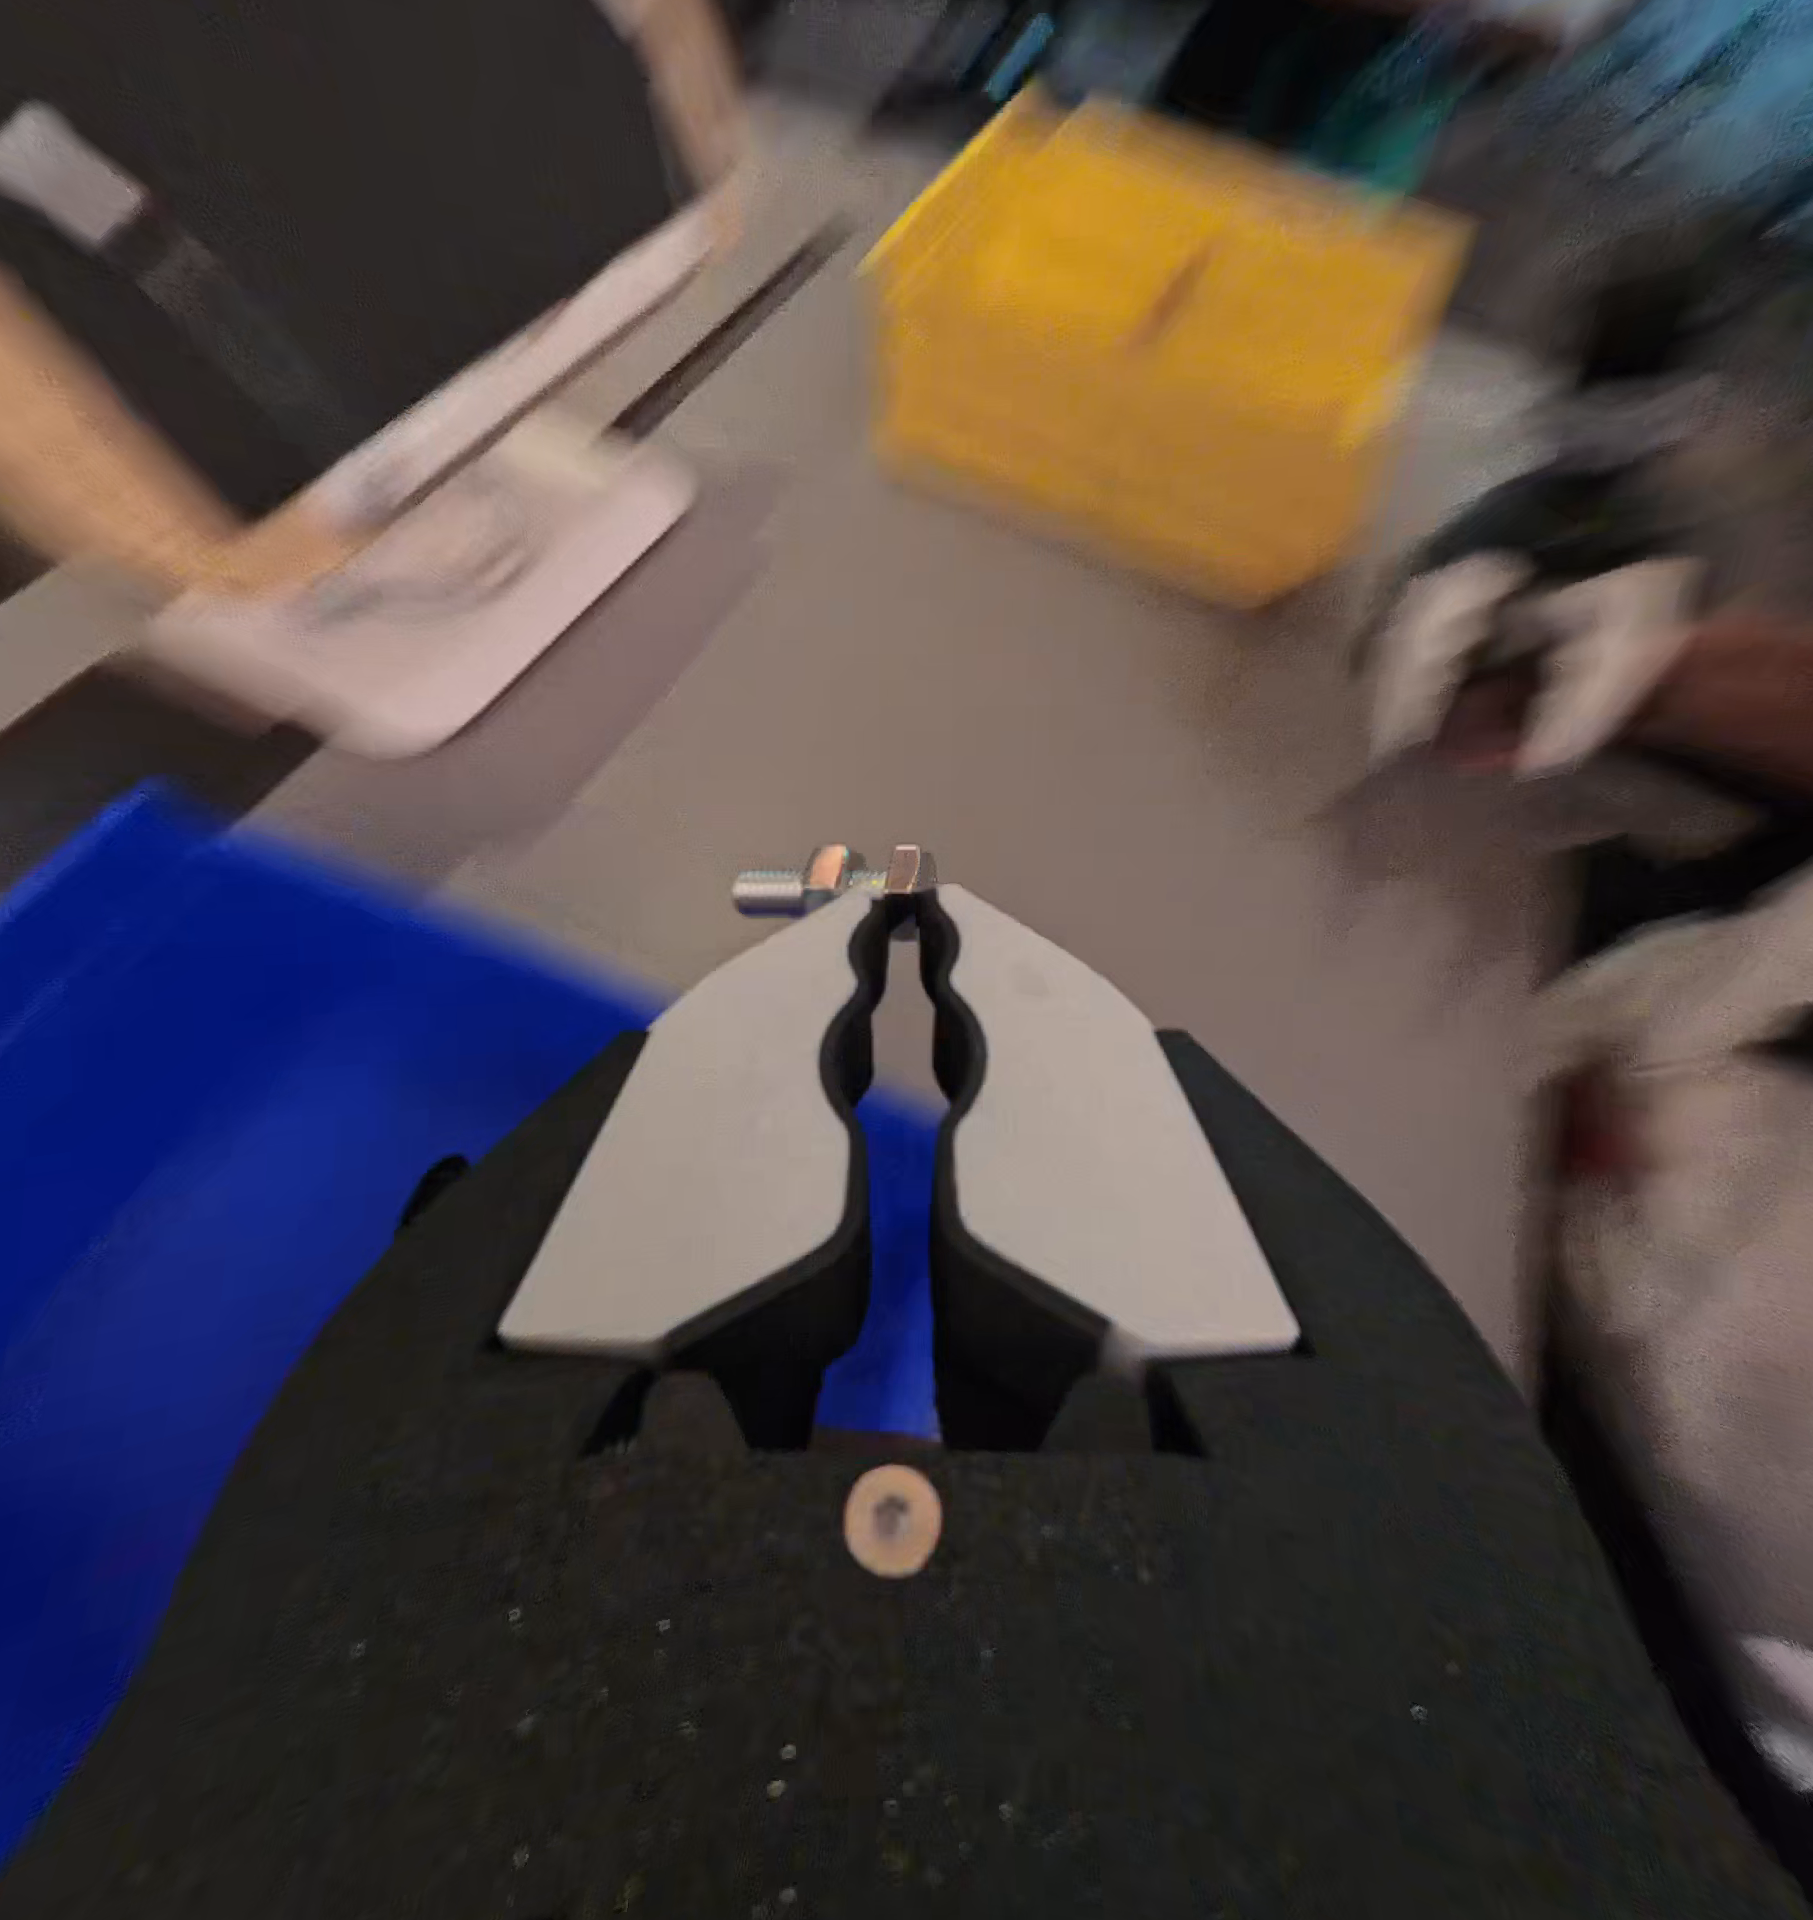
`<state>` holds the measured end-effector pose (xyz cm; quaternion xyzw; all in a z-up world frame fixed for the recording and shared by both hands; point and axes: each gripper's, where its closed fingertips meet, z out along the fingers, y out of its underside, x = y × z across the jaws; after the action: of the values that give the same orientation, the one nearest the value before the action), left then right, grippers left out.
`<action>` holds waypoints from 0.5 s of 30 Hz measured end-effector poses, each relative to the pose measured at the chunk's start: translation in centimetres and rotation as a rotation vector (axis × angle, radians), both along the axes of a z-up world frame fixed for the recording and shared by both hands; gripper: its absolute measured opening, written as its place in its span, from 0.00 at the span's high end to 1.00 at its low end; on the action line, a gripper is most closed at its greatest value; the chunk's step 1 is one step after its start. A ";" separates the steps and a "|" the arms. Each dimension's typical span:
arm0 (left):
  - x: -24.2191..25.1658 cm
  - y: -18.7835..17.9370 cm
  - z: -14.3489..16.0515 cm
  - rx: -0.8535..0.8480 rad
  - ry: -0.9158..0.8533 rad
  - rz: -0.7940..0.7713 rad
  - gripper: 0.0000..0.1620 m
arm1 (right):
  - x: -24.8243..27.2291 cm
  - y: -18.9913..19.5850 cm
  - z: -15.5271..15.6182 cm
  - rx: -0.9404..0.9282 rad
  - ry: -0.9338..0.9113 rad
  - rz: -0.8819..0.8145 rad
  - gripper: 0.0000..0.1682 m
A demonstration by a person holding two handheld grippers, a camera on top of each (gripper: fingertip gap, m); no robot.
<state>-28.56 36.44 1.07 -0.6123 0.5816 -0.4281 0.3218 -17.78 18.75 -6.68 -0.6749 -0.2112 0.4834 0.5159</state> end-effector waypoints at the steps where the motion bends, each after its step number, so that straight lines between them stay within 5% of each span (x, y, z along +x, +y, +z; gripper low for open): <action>1: 0.7 -3.2 1.8 -0.068 -0.148 -0.115 0.97 | -0.2 0.5 1.4 0.021 0.049 0.015 0.78; 4: 1.5 -11.5 5.2 -0.267 -0.466 -0.433 0.97 | -1.1 1.6 6.2 0.064 0.201 0.120 0.77; 7: 2.2 -16.2 5.2 -0.366 -0.559 -0.618 0.97 | -2.8 0.8 10.1 0.006 0.372 0.356 0.77; 11: 2.9 -19.0 4.1 -0.449 -0.575 -0.731 0.97 | -4.9 -1.2 11.0 -0.084 0.443 0.591 0.79; 15: 2.8 -20.1 3.4 -0.500 -0.556 -0.777 0.97 | -5.9 -2.4 10.2 -0.104 0.428 0.637 0.85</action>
<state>-25.72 16.38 4.48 -0.2736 0.5386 -0.7869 0.1261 -23.69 16.35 3.47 -0.4847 -0.2728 0.7595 0.3373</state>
